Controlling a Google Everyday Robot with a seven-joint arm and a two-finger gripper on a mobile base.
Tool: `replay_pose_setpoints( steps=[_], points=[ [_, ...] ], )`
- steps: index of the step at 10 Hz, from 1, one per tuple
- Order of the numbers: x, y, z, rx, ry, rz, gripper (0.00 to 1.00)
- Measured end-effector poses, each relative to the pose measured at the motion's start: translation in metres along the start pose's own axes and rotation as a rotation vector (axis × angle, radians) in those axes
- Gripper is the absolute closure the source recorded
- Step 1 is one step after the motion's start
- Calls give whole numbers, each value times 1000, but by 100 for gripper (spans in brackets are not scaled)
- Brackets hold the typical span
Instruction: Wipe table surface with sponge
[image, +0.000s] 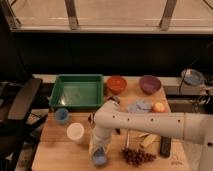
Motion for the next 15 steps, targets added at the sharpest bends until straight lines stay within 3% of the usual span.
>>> replay_pose_setpoints(
  steps=[3, 5, 7, 10, 13, 15],
  points=[
    [-9, 2, 3, -12, -17, 61, 100],
    [-6, 30, -5, -61, -23, 117, 100],
    [10, 71, -20, -117, -22, 153, 100],
    [30, 89, -30, -139, -8, 136, 100],
    [44, 66, -30, -128, 4, 87, 100],
    [53, 25, -22, -103, 9, 39, 100]
  ],
)
